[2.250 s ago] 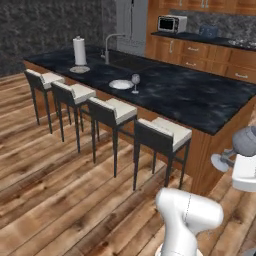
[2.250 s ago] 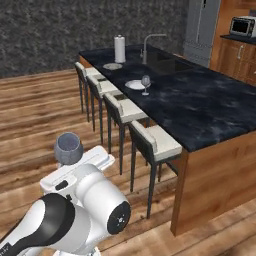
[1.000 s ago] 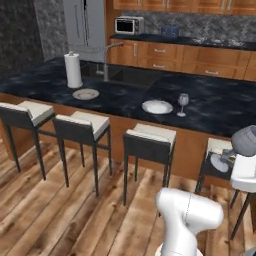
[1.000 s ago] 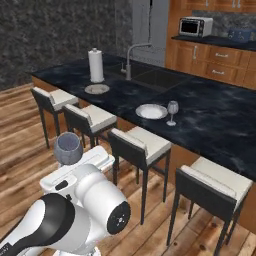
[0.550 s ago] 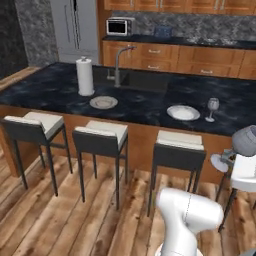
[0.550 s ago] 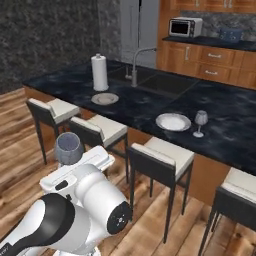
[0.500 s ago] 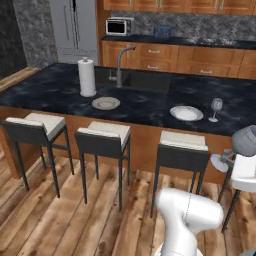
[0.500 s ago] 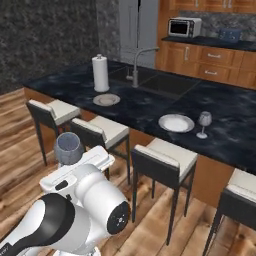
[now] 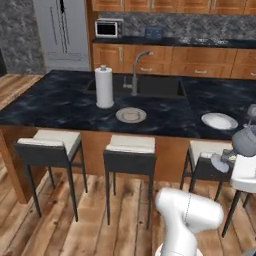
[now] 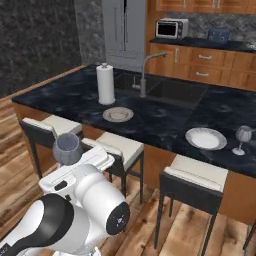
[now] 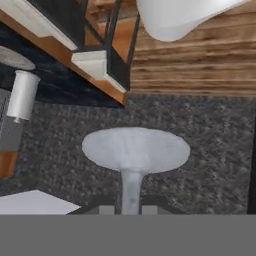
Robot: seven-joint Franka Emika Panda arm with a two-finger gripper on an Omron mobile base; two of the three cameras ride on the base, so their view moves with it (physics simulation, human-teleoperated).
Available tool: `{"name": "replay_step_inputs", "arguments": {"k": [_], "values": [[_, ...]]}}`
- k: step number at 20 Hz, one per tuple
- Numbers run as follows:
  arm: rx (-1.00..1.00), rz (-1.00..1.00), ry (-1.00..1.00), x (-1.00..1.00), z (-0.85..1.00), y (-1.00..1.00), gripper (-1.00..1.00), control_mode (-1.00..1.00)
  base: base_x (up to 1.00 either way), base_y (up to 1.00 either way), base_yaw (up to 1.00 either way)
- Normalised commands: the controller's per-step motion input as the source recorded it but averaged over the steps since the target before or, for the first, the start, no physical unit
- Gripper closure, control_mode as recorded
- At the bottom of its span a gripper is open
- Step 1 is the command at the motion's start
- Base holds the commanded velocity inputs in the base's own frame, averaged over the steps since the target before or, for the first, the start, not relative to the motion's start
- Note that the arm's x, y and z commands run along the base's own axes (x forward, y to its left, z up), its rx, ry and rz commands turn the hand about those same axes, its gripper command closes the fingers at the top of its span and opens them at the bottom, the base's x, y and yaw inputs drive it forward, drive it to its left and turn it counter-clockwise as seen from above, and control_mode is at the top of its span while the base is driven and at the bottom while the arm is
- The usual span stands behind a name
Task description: Retrieve the wine glasses from the counter and place one next to each plate.
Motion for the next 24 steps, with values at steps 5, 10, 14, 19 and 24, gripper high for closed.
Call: {"name": "replay_step_inputs", "arguments": {"k": [5,10,14,19,24], "values": [[0.00,0.00,0.00,0.00,0.00,0.00,1.00,1.00,0.97,0.78,-0.39],[0.00,0.00,0.00,0.00,0.00,0.00,1.00,1.00,0.56,0.72,-0.36],[0.00,0.00,0.00,0.00,0.00,0.00,1.00,1.00,0.67,-0.05,-0.24],[0.00,0.00,0.00,0.00,0.00,0.00,1.00,1.00,0.82,-0.19,-0.18],[0.00,0.00,0.00,0.00,0.00,0.00,1.00,1.00,0.98,0.32,-0.19]]}}
